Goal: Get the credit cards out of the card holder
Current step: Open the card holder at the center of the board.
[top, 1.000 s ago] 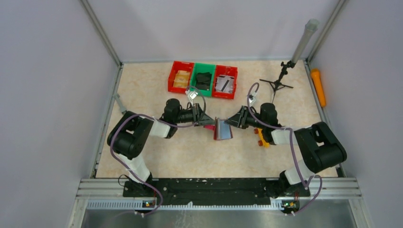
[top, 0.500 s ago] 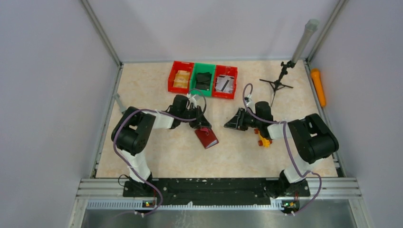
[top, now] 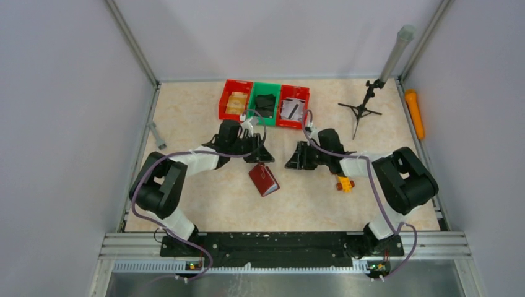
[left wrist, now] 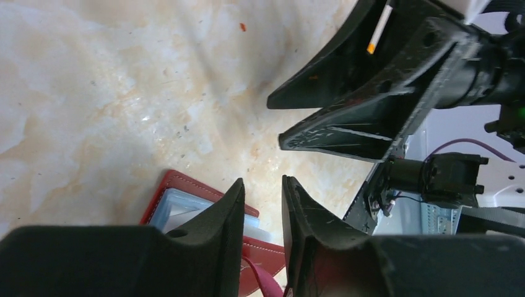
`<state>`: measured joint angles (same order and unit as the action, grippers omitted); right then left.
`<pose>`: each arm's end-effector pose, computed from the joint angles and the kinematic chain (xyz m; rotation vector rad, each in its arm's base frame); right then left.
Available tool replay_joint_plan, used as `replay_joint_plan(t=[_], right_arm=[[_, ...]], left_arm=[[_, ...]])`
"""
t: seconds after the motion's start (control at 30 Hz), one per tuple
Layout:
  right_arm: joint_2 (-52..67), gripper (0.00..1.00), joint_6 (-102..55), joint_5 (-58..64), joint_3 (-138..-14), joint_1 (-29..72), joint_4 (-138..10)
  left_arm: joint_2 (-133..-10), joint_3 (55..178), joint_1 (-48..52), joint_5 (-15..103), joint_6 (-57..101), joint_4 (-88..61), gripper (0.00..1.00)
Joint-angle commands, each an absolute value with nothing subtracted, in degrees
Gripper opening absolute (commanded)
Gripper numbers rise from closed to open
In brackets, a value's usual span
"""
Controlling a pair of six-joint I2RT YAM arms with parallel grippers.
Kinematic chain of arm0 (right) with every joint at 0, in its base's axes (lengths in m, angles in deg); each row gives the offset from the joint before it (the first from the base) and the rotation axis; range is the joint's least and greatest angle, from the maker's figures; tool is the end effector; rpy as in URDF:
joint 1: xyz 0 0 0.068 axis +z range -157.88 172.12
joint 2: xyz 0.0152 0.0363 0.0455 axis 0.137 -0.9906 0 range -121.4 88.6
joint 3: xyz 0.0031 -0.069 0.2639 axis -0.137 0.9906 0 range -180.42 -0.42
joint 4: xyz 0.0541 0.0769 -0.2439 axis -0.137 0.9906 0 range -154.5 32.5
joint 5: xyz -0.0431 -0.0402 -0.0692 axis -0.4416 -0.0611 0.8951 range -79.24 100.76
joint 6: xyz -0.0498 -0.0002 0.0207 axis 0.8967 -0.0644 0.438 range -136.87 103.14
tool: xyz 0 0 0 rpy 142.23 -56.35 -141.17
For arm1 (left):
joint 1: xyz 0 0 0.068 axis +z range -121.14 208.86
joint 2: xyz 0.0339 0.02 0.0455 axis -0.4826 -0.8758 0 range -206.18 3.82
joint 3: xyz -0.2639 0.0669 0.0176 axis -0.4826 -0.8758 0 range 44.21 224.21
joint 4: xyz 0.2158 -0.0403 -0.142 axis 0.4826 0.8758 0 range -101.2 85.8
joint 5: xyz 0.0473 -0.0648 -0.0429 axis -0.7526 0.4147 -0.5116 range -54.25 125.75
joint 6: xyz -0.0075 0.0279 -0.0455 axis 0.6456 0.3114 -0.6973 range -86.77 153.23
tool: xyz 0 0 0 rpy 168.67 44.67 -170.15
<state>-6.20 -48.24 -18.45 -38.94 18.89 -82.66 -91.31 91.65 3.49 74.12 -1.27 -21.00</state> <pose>0.2696 0.1553 0.1412 -0.2037 2.3674 1.0941 0.2919 -0.1627 0.1731 0.2119 2.3809 -1.2852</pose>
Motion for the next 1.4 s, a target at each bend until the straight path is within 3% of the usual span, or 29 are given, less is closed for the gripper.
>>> replay_joint_plan(t=[0.0, 0.7, 1.07, 1.37], right_arm=[[-6.98, 0.48, -44.63, -16.77, -41.64, 20.84, -80.33], [-10.82, 0.52, -40.87, -18.68, -46.64, 29.08, -77.55], [-11.75, 0.54, -37.32, -15.59, -49.7, 33.78, -73.54], [-13.78, 0.59, -36.17, -16.1, -51.77, 35.37, -70.26]], left_arm=[[-87.1, 91.11, 3.59, 73.75, 2.13, -19.26, 0.32], [-67.99, 87.27, 3.5, 54.14, 7.4, 11.18, 0.31], [-61.78, 81.86, 2.29, 49.93, 0.81, 16.0, 0.35], [-64.18, 78.85, -1.86, 44.15, -4.91, 16.87, 0.38]])
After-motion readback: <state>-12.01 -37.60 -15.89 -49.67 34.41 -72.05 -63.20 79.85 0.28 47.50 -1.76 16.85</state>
